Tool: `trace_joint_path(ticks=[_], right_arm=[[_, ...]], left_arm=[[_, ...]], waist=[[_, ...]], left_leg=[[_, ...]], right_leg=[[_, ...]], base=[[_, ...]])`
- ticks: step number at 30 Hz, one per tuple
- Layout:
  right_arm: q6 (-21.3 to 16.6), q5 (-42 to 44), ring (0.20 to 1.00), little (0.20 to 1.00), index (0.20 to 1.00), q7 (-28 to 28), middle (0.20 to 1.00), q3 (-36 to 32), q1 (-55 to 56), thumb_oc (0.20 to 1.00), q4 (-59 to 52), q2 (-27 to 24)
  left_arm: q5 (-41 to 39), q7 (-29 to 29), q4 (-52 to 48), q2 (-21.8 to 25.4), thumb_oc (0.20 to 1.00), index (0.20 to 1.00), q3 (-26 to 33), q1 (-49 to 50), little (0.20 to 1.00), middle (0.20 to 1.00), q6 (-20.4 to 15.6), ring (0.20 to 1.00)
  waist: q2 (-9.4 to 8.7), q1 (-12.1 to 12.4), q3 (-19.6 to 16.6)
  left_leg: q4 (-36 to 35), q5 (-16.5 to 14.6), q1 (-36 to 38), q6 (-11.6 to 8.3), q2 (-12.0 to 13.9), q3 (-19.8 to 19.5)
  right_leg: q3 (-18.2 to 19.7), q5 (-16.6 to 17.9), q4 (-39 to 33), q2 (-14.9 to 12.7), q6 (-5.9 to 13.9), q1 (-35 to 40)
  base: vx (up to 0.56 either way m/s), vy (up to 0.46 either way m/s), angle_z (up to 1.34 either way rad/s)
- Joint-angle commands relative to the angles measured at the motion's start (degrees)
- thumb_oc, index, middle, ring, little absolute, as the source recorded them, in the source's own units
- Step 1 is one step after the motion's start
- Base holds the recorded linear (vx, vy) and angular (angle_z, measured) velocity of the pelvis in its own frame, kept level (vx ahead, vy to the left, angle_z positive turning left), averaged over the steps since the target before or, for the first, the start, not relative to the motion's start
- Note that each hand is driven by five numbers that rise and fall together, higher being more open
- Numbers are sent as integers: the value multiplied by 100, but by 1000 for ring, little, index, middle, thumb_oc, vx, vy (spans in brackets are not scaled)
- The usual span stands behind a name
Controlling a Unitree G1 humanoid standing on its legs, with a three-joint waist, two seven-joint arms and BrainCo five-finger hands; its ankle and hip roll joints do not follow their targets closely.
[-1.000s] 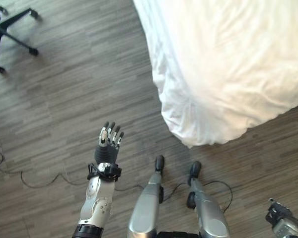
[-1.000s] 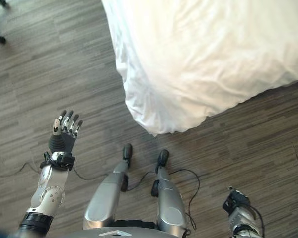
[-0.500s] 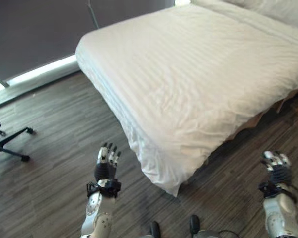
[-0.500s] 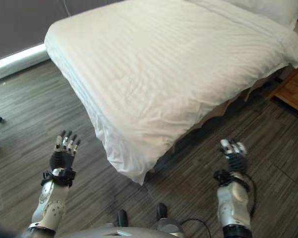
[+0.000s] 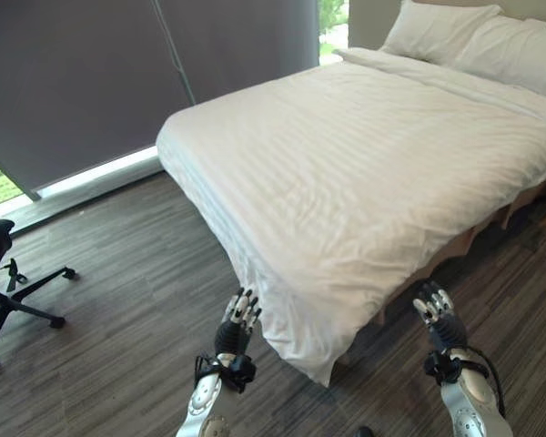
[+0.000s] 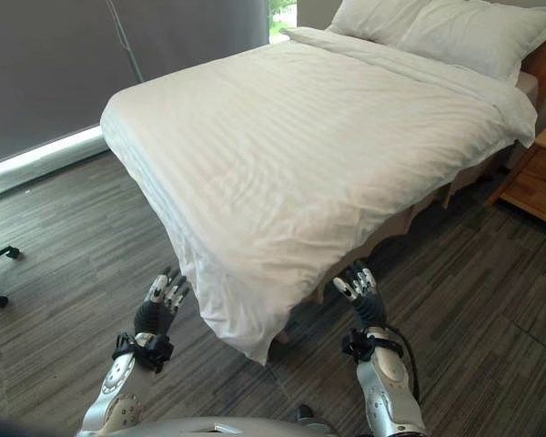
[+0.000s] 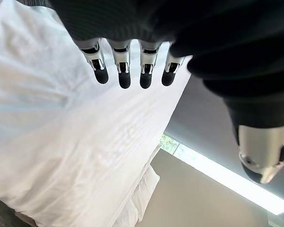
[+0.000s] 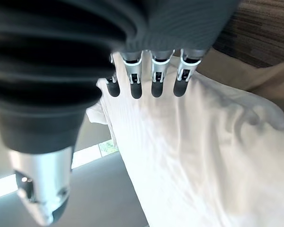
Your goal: Making the bed.
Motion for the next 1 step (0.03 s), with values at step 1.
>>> trace_joint_path(ticks=[1], right_arm=[[-226,-235,1000,1000,1000,-46,1000,-280,-185,1000,-130,-36]], left_arm=[[183,8,122,179,1000,1000,257,-318,1000,1000,-255,1000]], waist=[[-143,38,-73]], left_leg=[[159,-13,-31,-79,-17,-376]], right_leg=[[-187,-470,629,-186,260,230]], base=[[0,0,0]])
